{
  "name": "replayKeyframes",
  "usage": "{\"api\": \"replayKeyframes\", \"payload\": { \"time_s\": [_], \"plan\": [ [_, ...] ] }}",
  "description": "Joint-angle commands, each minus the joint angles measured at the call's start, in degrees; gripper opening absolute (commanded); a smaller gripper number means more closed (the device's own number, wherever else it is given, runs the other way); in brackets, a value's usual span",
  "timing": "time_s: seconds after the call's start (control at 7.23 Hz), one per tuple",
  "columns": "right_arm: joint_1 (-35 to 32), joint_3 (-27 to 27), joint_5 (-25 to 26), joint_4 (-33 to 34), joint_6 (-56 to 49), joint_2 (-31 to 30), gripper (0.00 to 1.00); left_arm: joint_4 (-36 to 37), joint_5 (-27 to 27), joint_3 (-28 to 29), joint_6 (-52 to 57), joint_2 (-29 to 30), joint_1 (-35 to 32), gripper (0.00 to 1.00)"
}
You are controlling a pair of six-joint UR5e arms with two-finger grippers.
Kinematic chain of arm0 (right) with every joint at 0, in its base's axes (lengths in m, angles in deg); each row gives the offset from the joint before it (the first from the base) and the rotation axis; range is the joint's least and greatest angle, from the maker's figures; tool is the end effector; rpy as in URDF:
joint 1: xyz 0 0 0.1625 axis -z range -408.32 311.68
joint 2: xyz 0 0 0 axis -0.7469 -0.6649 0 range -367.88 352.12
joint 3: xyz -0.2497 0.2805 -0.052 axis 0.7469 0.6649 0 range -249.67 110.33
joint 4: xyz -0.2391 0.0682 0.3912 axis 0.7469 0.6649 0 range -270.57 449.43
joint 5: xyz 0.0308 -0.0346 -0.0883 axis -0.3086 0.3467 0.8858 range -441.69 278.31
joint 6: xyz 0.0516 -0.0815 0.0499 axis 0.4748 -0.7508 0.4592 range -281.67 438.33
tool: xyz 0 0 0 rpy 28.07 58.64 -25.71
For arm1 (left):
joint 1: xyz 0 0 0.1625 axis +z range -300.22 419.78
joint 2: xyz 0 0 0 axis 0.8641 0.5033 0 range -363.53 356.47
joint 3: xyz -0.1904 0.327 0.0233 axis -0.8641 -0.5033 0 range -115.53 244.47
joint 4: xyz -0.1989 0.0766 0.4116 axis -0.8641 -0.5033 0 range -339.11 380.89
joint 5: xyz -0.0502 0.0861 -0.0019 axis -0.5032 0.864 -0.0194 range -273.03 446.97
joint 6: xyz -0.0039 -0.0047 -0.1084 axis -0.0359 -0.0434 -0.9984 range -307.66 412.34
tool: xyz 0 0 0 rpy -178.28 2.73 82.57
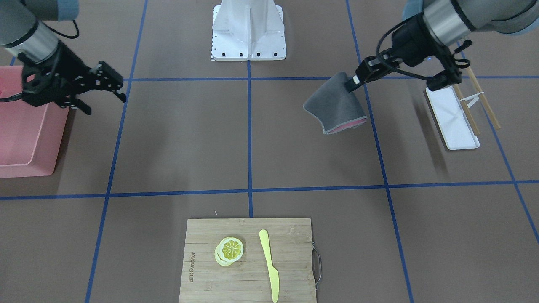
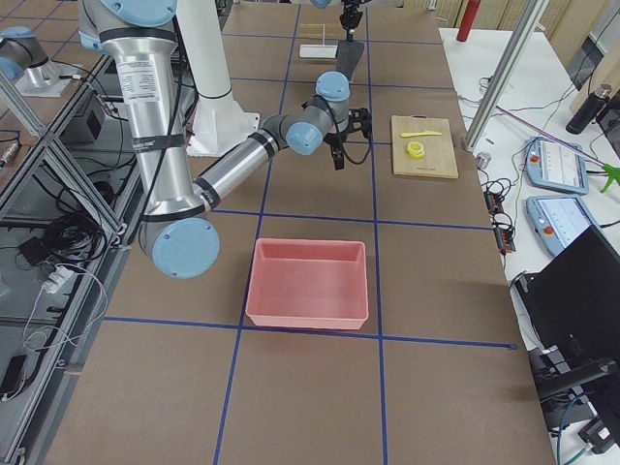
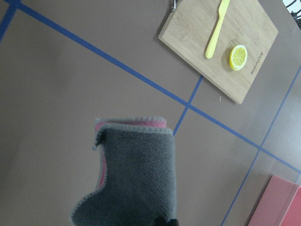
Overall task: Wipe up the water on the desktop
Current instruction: 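Lift the gray cloth with the left gripper toward table center while right gripper approaches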
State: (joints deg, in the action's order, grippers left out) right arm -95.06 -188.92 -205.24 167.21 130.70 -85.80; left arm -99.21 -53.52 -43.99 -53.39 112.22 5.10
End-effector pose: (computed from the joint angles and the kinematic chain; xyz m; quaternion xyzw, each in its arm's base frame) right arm -0.3200 -0.4469 0.2135 0.0988 -0.4928 -0.0618 0.8623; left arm 0.2927 -0.4989 0.1171 -0.1383 0.6283 -0.2052 0.7375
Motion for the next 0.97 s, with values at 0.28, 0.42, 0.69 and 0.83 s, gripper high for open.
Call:
{"api": "replayKeyframes", "payload": {
  "time_s": [0.28, 0.42, 0.69, 0.83],
  "plan": [
    [21.7, -2.8, 24.6, -0.1, 9.4, 8.5, 1.0, 0.1, 11.0, 3.4, -9.3, 8.4, 9.2, 0.0],
    [23.8, -2.7, 26.5, -0.1, 9.3, 8.7, 1.0, 0.1, 12.7, 3.3, -10.5, 8.7, 11.1, 0.0],
    [27.2, -1.8, 30.6, -0.2, 8.6, 11.1, 1.0, 0.0, 16.4, 3.0, -12.4, 9.3, 14.5, 0.0],
    [27.6, -1.0, 32.6, -0.3, 8.5, 12.3, 1.0, 0.0, 16.9, 2.5, -13.6, 9.3, 15.7, 0.0]
  ]
}}
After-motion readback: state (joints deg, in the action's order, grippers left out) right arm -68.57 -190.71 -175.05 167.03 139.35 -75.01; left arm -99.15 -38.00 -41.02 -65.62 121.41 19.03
